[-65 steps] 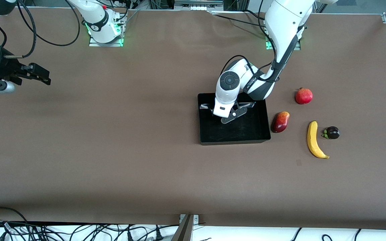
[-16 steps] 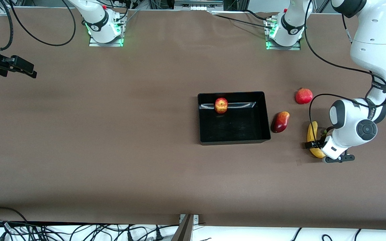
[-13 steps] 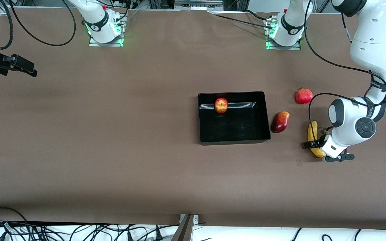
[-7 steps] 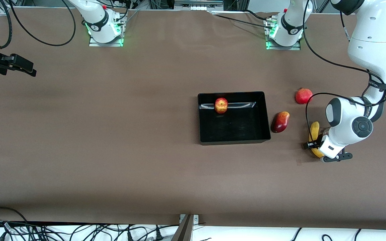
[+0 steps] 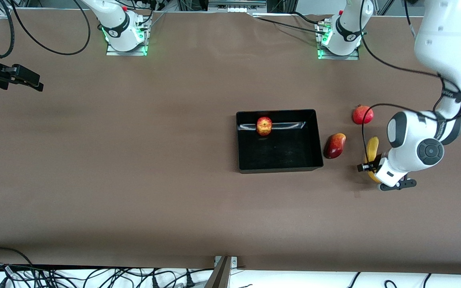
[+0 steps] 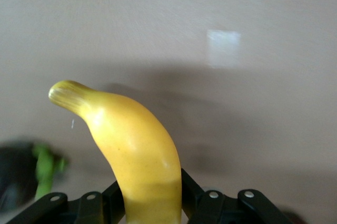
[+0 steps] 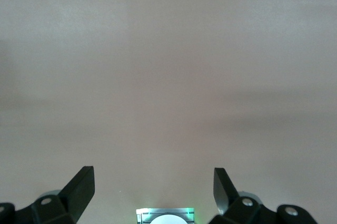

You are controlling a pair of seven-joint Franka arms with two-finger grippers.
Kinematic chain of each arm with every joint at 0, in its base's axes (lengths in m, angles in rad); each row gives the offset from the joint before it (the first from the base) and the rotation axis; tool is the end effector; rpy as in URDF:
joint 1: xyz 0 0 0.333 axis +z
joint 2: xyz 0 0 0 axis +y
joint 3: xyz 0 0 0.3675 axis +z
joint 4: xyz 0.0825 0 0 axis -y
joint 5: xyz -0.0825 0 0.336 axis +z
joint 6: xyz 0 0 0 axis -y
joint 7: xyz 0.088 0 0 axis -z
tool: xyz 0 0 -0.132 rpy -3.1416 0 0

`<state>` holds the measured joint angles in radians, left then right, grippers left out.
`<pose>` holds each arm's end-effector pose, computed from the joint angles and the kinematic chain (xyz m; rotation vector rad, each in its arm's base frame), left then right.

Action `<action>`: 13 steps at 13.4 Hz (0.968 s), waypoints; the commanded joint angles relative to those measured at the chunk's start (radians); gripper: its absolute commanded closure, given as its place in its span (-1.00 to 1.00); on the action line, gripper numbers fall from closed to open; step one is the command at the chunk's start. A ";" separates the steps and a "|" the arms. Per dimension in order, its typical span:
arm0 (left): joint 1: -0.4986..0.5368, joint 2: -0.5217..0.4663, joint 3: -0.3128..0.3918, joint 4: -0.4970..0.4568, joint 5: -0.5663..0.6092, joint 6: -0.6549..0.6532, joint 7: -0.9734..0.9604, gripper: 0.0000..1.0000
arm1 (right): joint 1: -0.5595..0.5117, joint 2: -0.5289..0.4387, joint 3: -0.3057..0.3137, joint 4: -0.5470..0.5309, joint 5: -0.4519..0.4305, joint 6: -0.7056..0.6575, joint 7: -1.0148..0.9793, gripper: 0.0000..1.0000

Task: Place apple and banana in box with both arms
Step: 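Carry the banana with the left gripper over the black box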

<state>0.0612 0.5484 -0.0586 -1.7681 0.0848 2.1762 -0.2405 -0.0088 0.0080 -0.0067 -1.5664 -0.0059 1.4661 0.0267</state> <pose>0.6336 0.0108 0.2937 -3.0685 -0.3023 0.2063 0.4949 -0.0085 0.6404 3.1297 -0.0665 -0.1696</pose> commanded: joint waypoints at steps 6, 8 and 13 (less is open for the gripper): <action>-0.214 -0.309 -0.052 -0.115 -0.020 -0.190 -0.421 1.00 | 0.000 -0.003 0.001 0.019 0.014 -0.021 0.007 -1.00; -0.250 -0.323 -0.059 -0.154 -0.063 -0.132 -0.470 1.00 | 0.000 -0.003 -0.001 0.017 0.014 -0.021 0.007 -1.00; -0.282 -0.295 -0.119 -0.241 -0.068 0.100 -0.658 1.00 | 0.000 -0.003 -0.002 0.017 0.014 -0.021 0.004 -1.00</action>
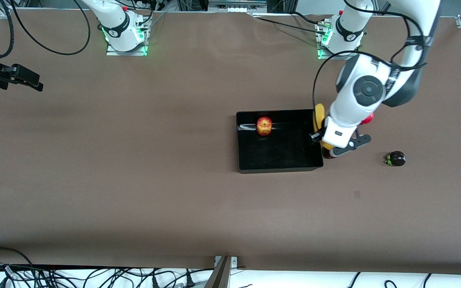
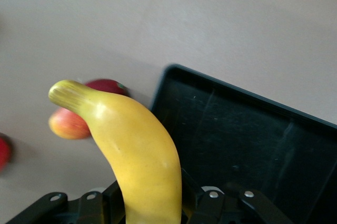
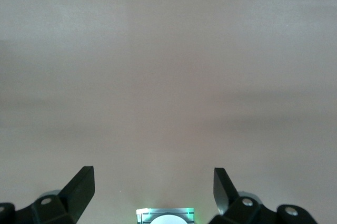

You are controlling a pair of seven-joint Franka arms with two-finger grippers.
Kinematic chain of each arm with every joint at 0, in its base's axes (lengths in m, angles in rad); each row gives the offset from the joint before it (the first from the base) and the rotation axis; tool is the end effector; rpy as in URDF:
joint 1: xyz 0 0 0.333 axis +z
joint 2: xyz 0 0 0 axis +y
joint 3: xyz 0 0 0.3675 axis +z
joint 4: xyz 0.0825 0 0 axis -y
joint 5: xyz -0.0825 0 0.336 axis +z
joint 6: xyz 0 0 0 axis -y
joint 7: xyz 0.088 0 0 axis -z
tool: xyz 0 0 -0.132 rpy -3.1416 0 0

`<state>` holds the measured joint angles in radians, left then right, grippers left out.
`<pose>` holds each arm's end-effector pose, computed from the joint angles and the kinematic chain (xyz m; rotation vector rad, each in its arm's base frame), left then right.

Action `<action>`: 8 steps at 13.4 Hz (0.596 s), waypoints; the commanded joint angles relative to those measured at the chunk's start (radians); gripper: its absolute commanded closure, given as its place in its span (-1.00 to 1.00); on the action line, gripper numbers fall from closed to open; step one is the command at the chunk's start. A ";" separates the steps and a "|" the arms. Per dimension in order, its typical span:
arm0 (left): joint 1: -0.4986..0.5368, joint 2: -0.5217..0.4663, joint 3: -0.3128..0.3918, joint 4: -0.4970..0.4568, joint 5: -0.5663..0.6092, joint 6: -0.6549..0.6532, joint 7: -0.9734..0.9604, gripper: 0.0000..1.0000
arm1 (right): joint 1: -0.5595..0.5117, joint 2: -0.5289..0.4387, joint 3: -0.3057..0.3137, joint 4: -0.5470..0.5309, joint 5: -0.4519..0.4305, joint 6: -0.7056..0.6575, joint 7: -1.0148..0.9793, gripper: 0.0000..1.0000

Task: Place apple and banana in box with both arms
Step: 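Carry the banana with the left gripper over the black box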

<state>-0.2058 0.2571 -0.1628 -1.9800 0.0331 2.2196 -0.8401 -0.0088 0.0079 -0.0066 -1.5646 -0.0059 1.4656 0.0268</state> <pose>0.5379 -0.2000 0.3929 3.0556 0.7095 -0.0312 0.4949 -0.0084 0.6411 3.1299 -0.0665 -0.1674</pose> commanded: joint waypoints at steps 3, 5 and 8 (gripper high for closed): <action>-0.026 0.025 -0.038 -0.028 -0.010 0.094 -0.115 1.00 | 0.000 -0.003 -0.006 0.015 0.015 -0.021 0.002 -1.00; -0.049 0.060 -0.038 -0.022 -0.002 0.098 -0.148 1.00 | 0.000 -0.003 -0.006 0.017 0.015 -0.021 0.002 -1.00; -0.060 0.129 -0.040 -0.020 0.001 0.156 -0.154 1.00 | 0.000 -0.003 -0.004 0.015 0.015 -0.022 0.004 -1.00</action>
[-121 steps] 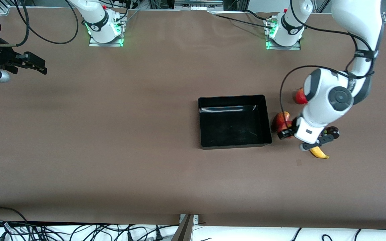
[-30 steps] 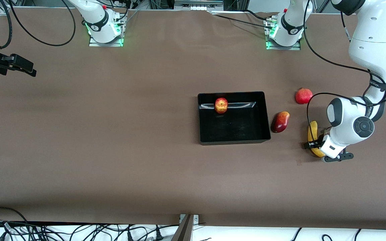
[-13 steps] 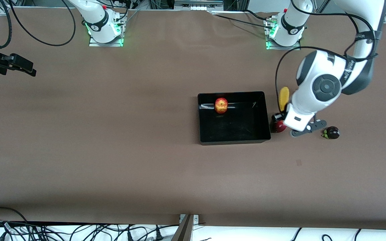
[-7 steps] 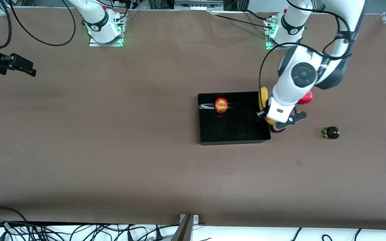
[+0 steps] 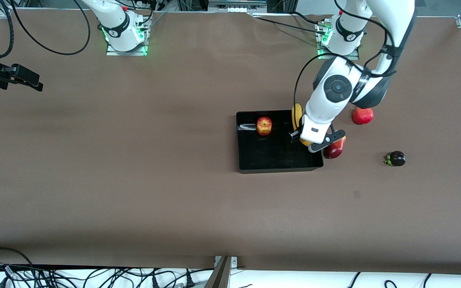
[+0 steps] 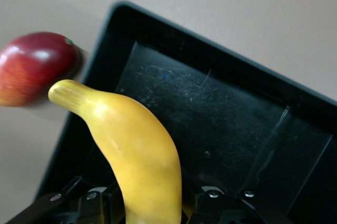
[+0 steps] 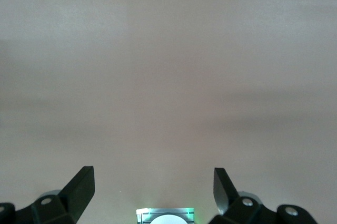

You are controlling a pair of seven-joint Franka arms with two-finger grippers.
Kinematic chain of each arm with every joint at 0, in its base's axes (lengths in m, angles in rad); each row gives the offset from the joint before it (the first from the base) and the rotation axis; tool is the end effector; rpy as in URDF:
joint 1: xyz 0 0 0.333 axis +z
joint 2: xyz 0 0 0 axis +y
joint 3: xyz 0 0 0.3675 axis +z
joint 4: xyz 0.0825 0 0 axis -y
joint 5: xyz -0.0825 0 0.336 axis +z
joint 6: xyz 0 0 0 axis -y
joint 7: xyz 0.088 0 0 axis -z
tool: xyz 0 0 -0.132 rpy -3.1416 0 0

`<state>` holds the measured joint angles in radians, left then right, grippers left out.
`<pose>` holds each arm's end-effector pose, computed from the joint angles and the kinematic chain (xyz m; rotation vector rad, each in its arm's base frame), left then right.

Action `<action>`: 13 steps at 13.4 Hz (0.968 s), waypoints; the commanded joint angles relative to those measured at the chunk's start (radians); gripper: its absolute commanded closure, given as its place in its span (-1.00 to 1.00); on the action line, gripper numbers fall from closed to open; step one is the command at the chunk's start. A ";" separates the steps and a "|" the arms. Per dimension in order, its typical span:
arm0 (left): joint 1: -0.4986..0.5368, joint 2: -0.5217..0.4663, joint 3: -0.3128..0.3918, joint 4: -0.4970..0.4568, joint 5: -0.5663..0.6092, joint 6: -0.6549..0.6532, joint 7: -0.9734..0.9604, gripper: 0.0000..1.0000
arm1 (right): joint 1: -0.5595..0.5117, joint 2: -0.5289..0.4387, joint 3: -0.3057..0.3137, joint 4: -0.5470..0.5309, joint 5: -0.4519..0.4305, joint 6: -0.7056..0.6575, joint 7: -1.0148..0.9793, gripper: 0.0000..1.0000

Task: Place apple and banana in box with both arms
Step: 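Carry the banana with the left gripper over the black box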

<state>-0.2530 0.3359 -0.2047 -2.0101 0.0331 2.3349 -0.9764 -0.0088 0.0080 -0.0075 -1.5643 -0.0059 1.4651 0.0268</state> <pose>0.5269 -0.2500 0.3473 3.0117 0.7798 -0.0484 0.4949 -0.0089 0.6412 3.1298 -0.0679 -0.1679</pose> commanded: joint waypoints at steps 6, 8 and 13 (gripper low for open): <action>-0.018 0.126 -0.004 0.013 0.084 0.110 -0.116 1.00 | 0.000 -0.003 -0.003 0.015 0.015 -0.022 0.007 -1.00; -0.023 0.146 -0.005 0.013 0.117 0.127 -0.145 1.00 | 0.000 -0.003 -0.003 0.015 0.015 -0.022 0.007 -1.00; -0.023 0.207 -0.024 0.048 0.188 0.146 -0.220 1.00 | 0.000 -0.003 -0.005 0.015 0.014 -0.022 0.004 -1.00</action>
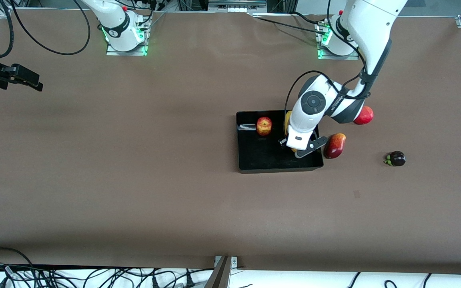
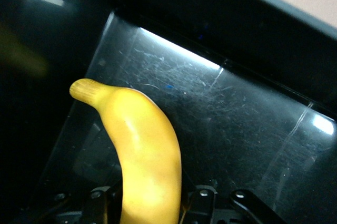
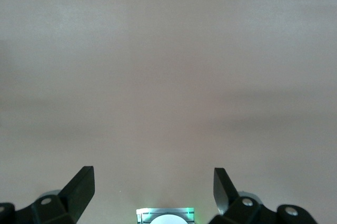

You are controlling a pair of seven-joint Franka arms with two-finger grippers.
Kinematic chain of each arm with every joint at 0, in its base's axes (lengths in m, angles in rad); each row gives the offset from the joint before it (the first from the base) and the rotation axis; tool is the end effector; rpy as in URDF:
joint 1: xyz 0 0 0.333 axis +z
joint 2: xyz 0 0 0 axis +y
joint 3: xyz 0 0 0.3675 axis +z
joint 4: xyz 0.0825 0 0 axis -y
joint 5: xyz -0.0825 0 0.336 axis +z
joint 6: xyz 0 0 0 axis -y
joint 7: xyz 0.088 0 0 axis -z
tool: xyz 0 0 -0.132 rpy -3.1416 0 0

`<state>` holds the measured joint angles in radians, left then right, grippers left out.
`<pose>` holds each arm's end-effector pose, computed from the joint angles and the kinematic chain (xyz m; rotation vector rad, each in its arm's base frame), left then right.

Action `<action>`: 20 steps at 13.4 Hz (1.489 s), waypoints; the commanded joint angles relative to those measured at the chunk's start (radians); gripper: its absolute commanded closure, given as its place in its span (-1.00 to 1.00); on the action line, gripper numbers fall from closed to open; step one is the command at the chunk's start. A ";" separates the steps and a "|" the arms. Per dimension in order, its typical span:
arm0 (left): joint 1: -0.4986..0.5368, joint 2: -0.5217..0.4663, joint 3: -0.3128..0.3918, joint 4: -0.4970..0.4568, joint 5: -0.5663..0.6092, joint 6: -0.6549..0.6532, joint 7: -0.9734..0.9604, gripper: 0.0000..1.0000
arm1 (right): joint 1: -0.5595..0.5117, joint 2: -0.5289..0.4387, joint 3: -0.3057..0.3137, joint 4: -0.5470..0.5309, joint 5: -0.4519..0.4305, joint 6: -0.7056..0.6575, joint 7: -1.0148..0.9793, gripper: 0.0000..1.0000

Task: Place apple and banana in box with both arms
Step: 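Lower the banana into the box beside the apple and open the left gripper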

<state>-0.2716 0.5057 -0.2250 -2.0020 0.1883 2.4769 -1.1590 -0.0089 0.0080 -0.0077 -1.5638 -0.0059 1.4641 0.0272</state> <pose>0.5333 -0.2761 0.2648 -3.0153 -0.8339 0.0053 0.4947 -0.0090 0.6413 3.1298 -0.0690 -0.1687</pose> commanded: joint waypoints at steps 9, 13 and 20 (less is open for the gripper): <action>-0.001 0.071 -0.004 0.103 0.033 -0.009 -0.028 1.00 | 0.000 -0.003 -0.005 0.016 0.014 -0.019 0.004 -1.00; 0.000 0.118 -0.004 0.138 0.057 -0.007 -0.034 1.00 | 0.000 -0.003 -0.005 0.016 0.014 -0.019 0.004 -1.00; 0.006 0.143 -0.002 0.160 0.074 -0.009 -0.036 1.00 | 0.000 -0.003 0.002 0.016 0.014 -0.019 0.007 -1.00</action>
<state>-0.2696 0.6366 -0.2250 -1.8668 0.2236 2.4785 -1.1704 -0.0088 0.0080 -0.0086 -1.5632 -0.0059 1.4640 0.0272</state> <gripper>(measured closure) 0.656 0.000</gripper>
